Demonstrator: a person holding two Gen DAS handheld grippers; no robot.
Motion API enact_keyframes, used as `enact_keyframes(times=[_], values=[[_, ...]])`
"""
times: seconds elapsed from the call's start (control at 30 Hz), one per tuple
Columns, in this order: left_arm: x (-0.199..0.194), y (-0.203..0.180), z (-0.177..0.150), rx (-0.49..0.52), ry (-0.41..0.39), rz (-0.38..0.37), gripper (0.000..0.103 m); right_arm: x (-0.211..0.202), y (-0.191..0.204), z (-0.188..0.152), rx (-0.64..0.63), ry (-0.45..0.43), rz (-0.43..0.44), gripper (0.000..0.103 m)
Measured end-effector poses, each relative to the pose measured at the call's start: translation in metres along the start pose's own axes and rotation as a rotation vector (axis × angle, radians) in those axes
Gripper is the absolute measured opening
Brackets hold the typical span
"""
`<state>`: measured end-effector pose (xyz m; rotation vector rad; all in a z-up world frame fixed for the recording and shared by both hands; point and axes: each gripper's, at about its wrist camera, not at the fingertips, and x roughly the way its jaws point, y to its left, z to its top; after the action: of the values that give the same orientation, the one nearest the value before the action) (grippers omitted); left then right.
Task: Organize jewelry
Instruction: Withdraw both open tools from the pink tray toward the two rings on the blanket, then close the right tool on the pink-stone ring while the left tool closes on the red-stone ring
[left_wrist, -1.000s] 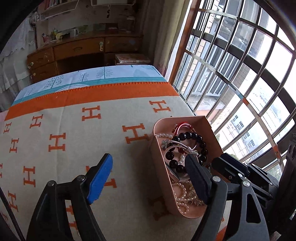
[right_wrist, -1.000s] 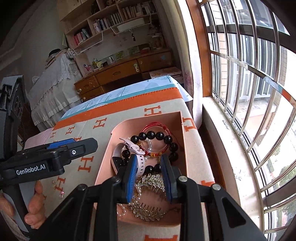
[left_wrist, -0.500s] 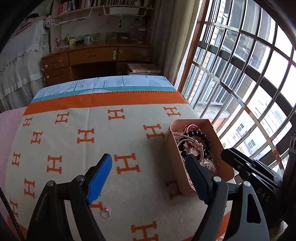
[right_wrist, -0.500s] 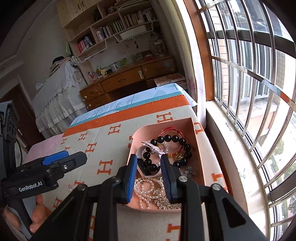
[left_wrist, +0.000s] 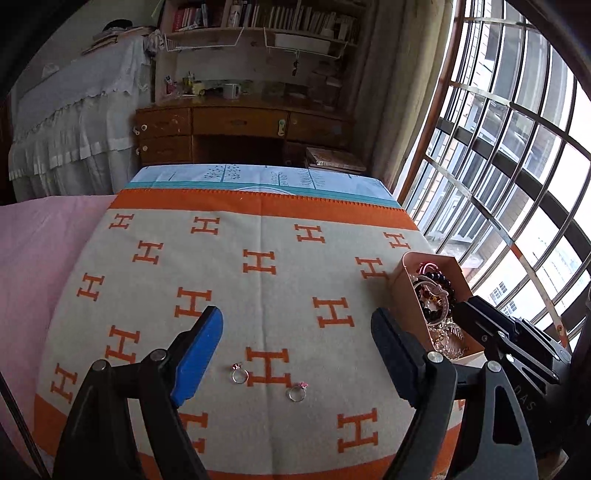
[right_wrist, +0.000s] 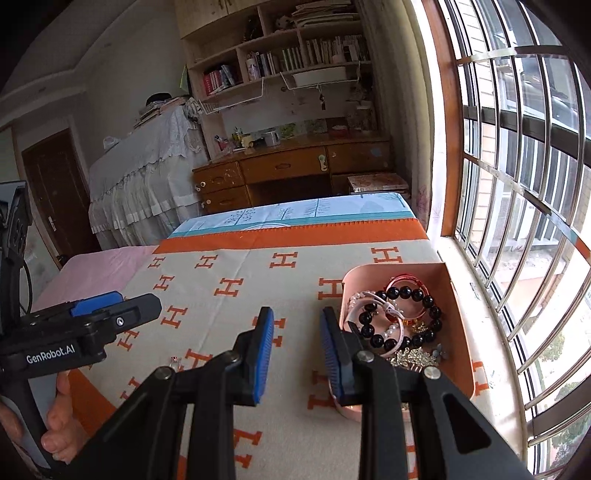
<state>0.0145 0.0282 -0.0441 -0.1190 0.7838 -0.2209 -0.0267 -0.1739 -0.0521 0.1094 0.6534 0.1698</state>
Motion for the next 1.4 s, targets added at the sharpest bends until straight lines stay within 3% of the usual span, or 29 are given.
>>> enact_keyframes(times=[0.3, 0.43, 0.6, 0.73, 0.87, 1.4], values=[[0.010, 0.065, -0.027, -0.100, 0.045, 0.082, 0.081, 0.034, 0.049, -0.017, -0.137, 0.113, 0.121, 0.026], [0.021, 0.081, -0.042, -0.110, 0.092, 0.100, 0.081, 0.052, 0.068, -0.034, -0.226, 0.208, 0.167, 0.027], [0.034, 0.088, -0.059, -0.107, 0.144, 0.102, 0.081, 0.071, 0.077, -0.054, -0.222, 0.330, 0.247, 0.026], [0.042, 0.088, -0.065, -0.090, 0.168, 0.089, 0.081, 0.084, 0.079, -0.064, -0.197, 0.376, 0.248, 0.027], [0.046, 0.087, -0.068, -0.078, 0.187, 0.081, 0.081, 0.094, 0.084, -0.067, -0.191, 0.396, 0.231, 0.027], [0.052, 0.091, -0.069, -0.088, 0.205, 0.060, 0.081, 0.103, 0.113, -0.068, -0.344, 0.304, 0.140, 0.026]])
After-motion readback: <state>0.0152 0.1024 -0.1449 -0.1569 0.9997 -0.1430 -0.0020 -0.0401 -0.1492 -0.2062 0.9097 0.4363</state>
